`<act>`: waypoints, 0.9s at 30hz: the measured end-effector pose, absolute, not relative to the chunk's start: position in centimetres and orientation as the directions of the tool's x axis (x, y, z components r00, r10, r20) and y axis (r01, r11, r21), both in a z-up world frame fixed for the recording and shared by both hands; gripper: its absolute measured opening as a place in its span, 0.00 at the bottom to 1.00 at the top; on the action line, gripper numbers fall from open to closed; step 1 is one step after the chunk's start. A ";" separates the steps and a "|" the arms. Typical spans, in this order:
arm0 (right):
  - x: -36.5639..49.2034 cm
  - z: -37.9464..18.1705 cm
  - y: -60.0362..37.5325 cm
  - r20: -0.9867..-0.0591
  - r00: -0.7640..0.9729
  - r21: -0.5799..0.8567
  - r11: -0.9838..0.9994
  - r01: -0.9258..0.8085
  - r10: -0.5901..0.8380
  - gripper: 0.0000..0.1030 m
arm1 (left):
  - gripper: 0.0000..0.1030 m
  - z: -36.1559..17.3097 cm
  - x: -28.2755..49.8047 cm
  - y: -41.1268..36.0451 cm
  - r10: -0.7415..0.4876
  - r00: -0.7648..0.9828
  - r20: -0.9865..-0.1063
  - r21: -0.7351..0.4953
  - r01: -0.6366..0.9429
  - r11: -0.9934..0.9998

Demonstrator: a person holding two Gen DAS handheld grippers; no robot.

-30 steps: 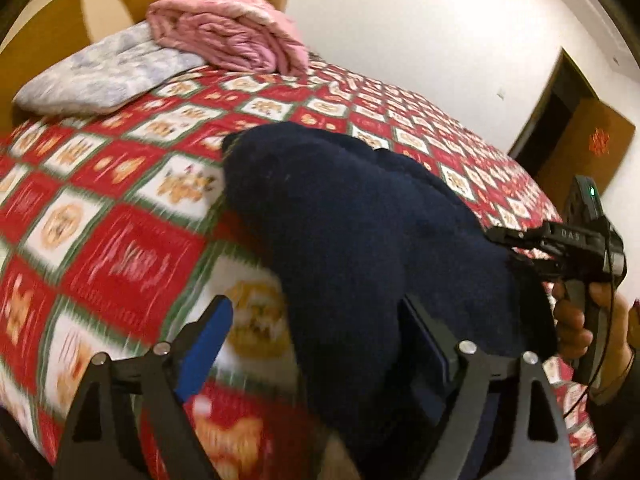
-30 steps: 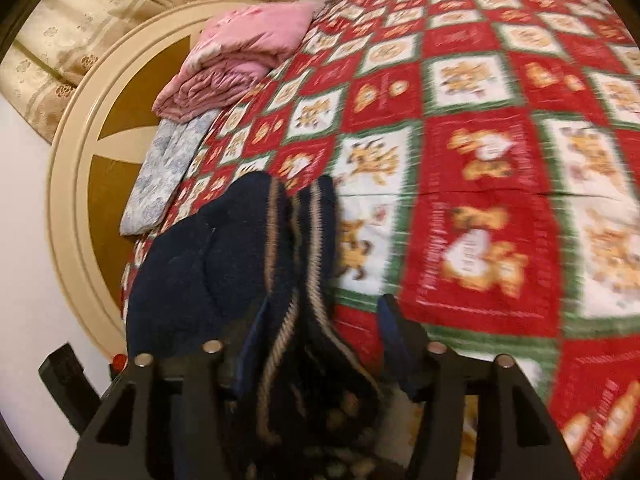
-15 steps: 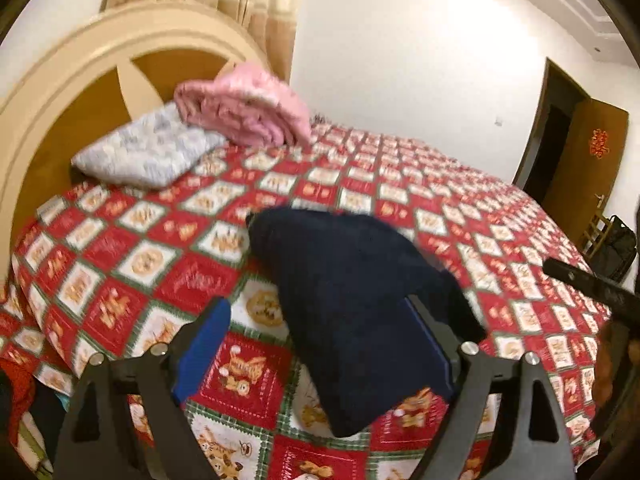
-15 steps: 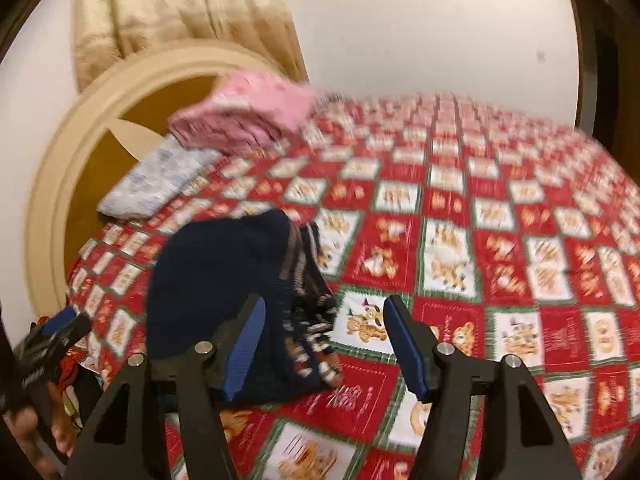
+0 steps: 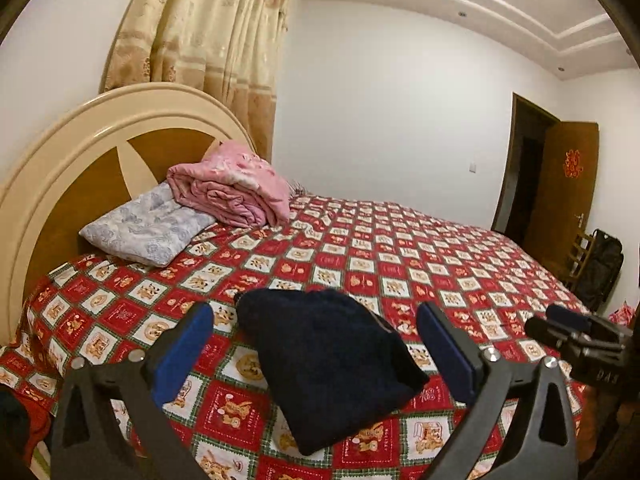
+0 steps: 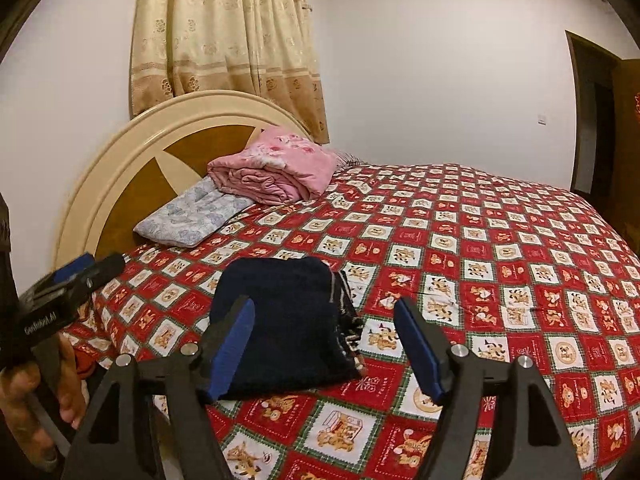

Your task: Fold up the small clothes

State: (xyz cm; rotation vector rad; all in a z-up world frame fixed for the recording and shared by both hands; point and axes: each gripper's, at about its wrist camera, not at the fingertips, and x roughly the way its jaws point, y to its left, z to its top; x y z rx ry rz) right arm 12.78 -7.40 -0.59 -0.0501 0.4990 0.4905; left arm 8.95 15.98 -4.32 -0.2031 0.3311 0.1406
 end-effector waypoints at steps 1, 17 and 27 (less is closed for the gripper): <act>12.6 -0.6 -7.3 -0.471 0.763 0.071 0.882 -0.467 0.442 0.71 | 1.00 -4.3 9.0 16.2 0.107 0.936 -0.335 -0.180 -0.175 0.968; 11.4 -0.7 -6.2 -0.471 0.748 0.068 0.865 -0.497 0.467 0.71 | 1.00 -4.5 8.5 16.5 0.123 0.934 -0.335 -0.181 -0.192 0.964; 11.2 -1.0 -6.4 -0.476 0.741 0.071 0.861 -0.504 0.474 0.71 | 1.00 -4.6 8.7 16.3 0.124 0.929 -0.349 -0.161 -0.190 0.969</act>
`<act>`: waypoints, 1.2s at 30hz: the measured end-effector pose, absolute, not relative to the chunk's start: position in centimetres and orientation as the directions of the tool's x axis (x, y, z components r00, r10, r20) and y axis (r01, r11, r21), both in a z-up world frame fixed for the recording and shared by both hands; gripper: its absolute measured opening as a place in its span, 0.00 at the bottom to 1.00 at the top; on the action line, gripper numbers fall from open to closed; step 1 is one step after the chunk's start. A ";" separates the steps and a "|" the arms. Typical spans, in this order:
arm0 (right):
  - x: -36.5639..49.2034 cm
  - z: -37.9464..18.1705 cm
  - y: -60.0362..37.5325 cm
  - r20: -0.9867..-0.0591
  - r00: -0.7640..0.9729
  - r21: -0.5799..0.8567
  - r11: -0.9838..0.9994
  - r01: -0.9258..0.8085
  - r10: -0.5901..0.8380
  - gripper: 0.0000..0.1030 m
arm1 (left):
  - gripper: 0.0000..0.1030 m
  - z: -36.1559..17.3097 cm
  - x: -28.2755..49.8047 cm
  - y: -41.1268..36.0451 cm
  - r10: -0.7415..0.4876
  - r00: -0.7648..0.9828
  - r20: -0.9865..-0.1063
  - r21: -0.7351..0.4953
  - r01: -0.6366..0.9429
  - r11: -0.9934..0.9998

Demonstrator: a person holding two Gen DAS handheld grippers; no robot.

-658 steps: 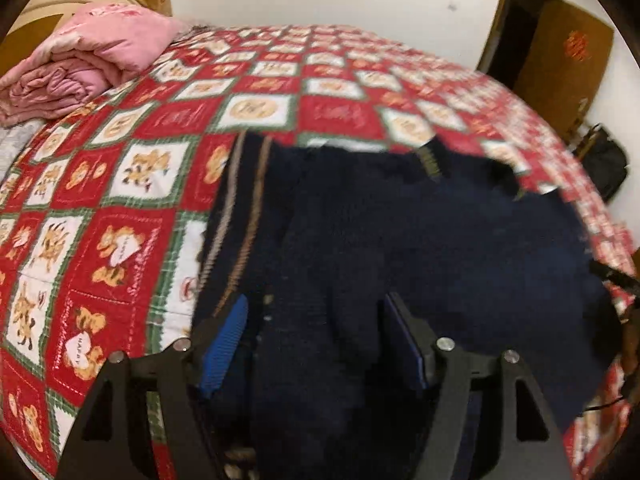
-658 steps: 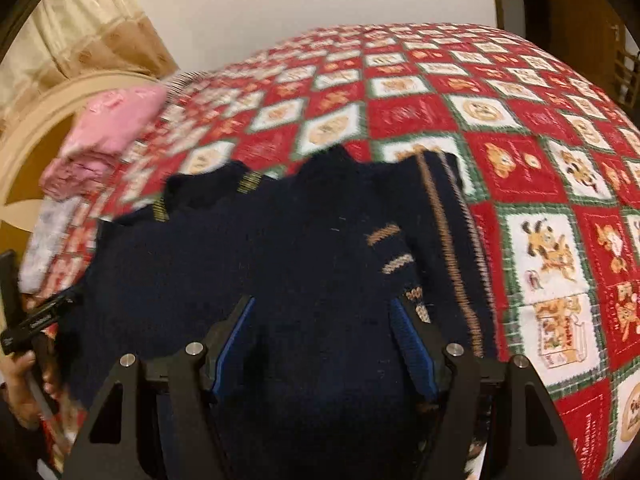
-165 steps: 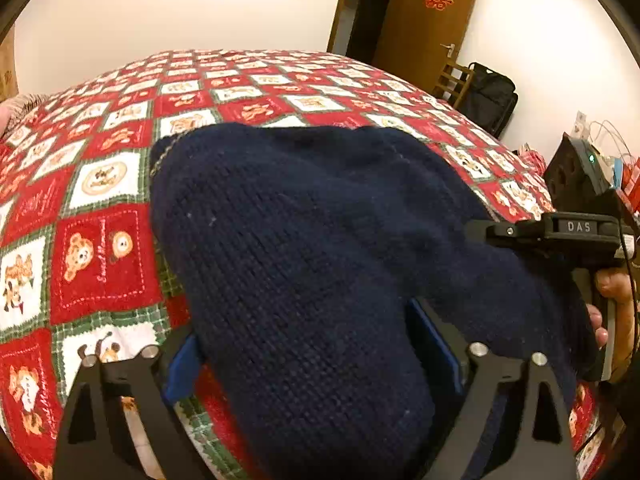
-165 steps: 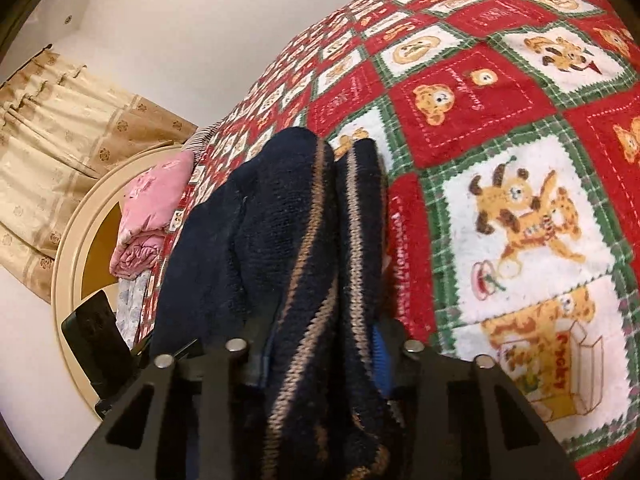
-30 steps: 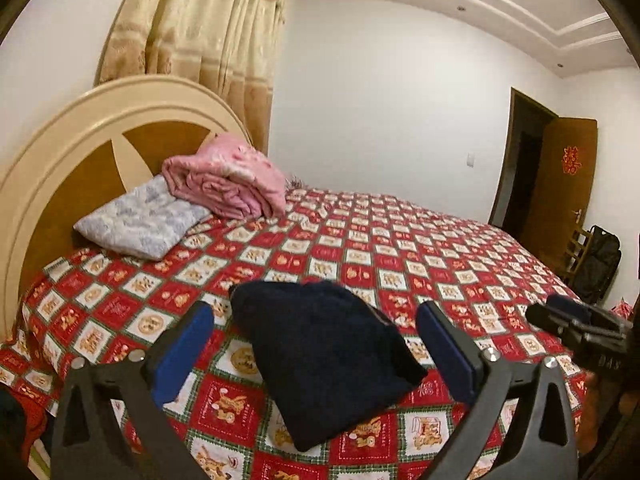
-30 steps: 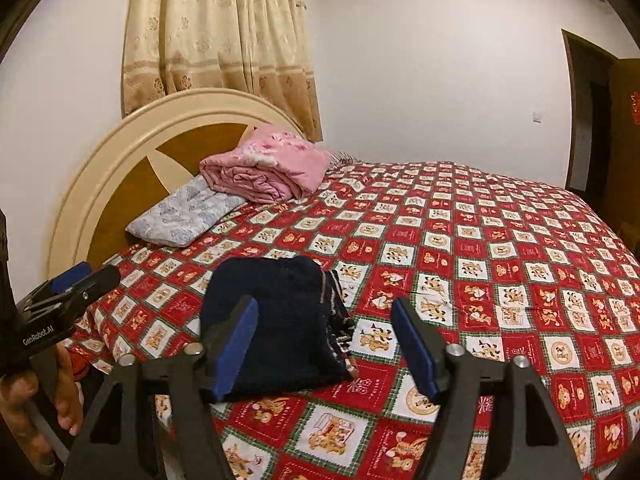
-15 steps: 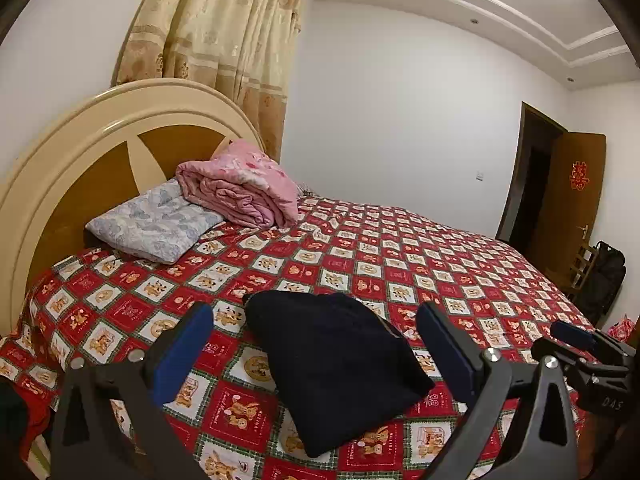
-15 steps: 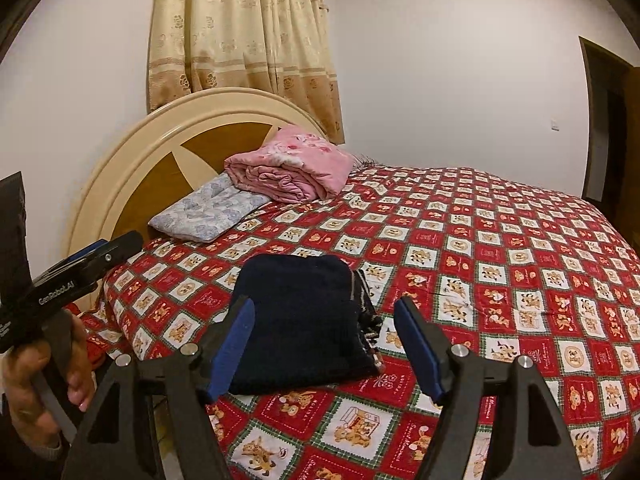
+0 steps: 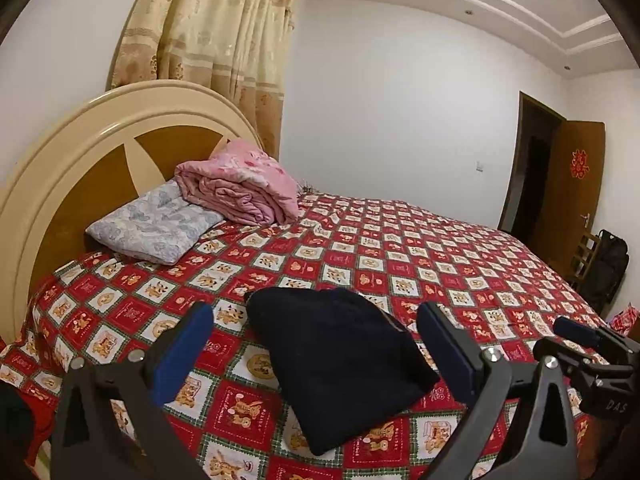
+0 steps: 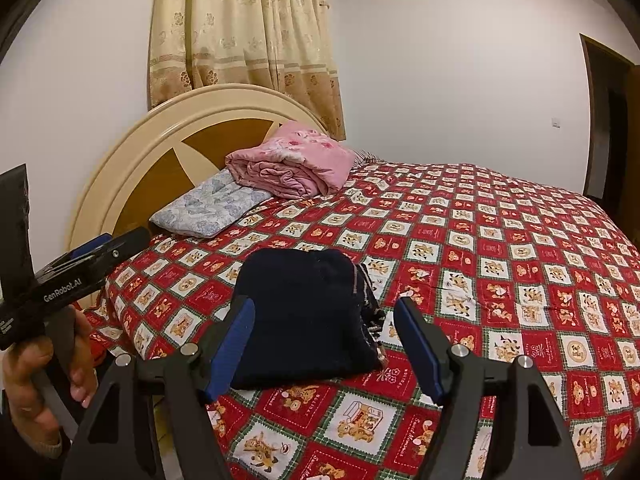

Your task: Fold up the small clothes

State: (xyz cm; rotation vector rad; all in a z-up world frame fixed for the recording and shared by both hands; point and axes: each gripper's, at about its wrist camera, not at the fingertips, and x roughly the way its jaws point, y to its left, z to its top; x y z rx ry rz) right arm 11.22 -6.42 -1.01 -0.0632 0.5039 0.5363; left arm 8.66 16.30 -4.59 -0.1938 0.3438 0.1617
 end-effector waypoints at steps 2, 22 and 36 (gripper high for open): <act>11.1 -0.9 -6.5 -0.470 0.744 0.073 0.861 -0.504 0.476 0.71 | 1.00 -4.6 8.8 16.3 0.130 0.927 -0.351 -0.155 -0.195 0.969; 10.8 -0.7 -6.5 -0.463 0.744 0.055 0.853 -0.519 0.483 0.71 | 1.00 -4.4 9.4 16.9 0.161 0.915 -0.370 -0.153 -0.231 0.961; 10.4 -1.0 -6.1 -0.468 0.731 0.047 0.841 -0.540 0.496 0.71 | 1.00 -5.0 9.6 16.4 0.177 0.913 -0.368 -0.118 -0.234 0.965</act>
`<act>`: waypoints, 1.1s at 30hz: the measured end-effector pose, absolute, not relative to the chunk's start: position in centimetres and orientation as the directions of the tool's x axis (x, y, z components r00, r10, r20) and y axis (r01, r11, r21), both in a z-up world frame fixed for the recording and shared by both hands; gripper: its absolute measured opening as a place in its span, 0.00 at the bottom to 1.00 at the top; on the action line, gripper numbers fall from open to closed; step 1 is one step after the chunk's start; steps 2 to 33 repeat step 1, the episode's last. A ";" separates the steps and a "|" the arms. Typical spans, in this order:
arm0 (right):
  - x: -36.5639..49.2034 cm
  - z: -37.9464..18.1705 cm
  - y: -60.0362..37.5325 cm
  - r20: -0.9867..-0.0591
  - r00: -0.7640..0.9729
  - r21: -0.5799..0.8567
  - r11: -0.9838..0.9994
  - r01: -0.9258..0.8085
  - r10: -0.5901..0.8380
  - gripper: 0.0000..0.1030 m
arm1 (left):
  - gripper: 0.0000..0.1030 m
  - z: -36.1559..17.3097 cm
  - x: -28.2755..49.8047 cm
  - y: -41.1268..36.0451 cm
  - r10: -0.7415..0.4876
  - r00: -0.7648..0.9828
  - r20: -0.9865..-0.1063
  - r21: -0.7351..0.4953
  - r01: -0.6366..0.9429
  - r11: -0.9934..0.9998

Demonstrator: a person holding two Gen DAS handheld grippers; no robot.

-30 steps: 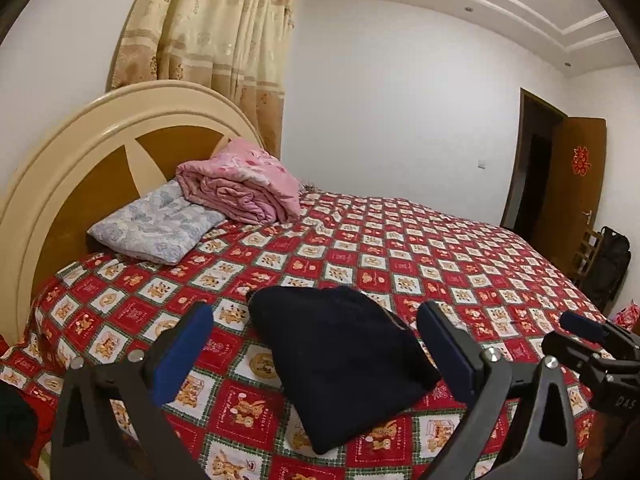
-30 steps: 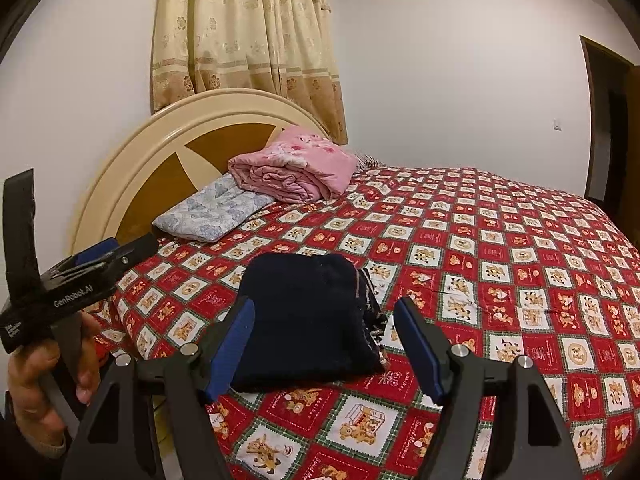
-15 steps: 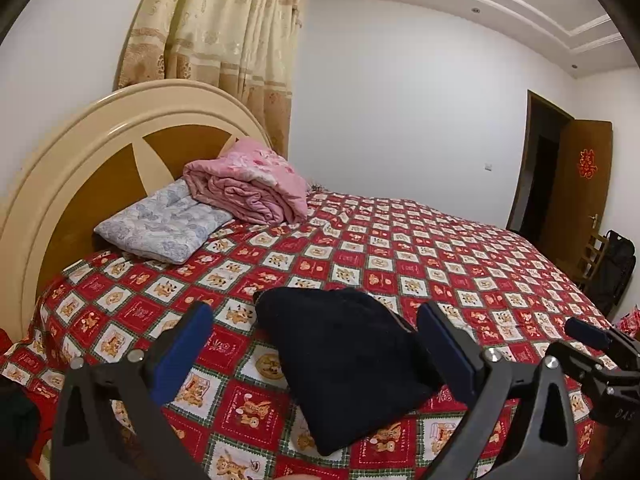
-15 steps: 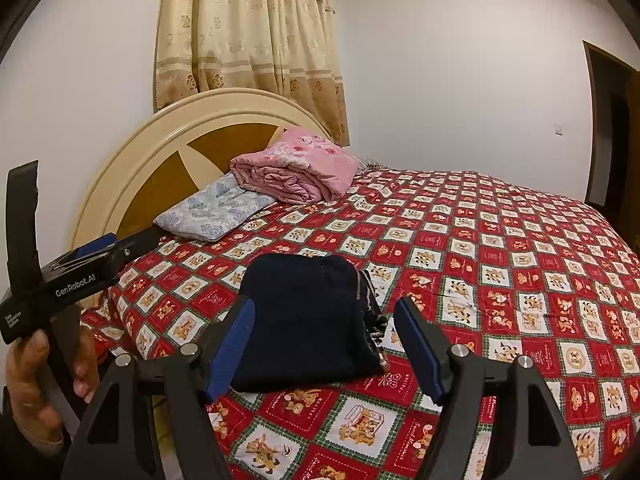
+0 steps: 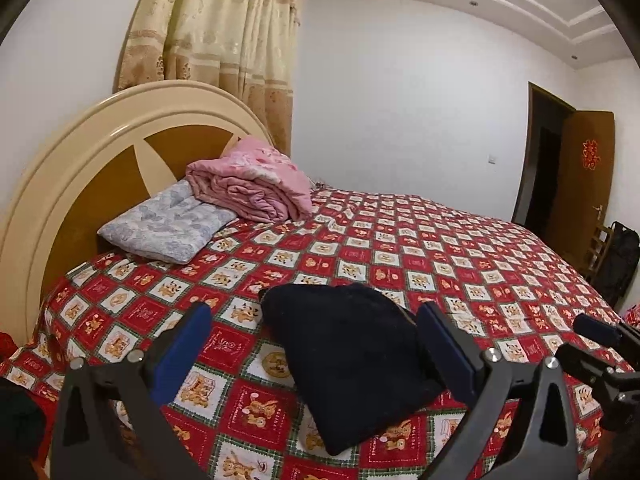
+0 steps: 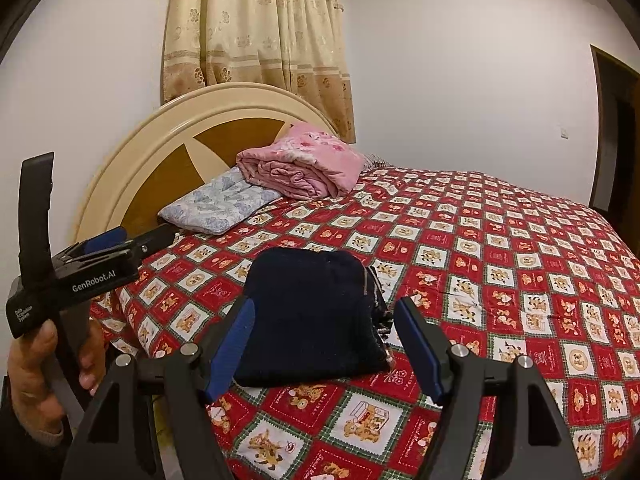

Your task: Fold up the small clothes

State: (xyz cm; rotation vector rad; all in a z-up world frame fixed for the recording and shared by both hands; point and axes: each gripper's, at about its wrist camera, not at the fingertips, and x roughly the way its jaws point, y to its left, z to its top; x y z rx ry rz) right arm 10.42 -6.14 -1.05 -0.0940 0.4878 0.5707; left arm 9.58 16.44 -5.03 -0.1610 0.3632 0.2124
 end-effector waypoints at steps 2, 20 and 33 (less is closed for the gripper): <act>10.4 -1.1 -6.2 -0.468 0.731 0.047 0.840 -0.540 0.496 0.71 | 1.00 -5.0 9.6 16.4 0.174 0.914 -0.365 -0.117 -0.231 0.966; 10.4 -1.1 -6.2 -0.468 0.731 0.047 0.840 -0.540 0.496 0.71 | 1.00 -5.0 9.6 16.4 0.174 0.914 -0.365 -0.117 -0.231 0.966; 10.4 -1.1 -6.2 -0.468 0.731 0.047 0.840 -0.540 0.496 0.71 | 1.00 -5.0 9.6 16.4 0.174 0.914 -0.365 -0.117 -0.231 0.966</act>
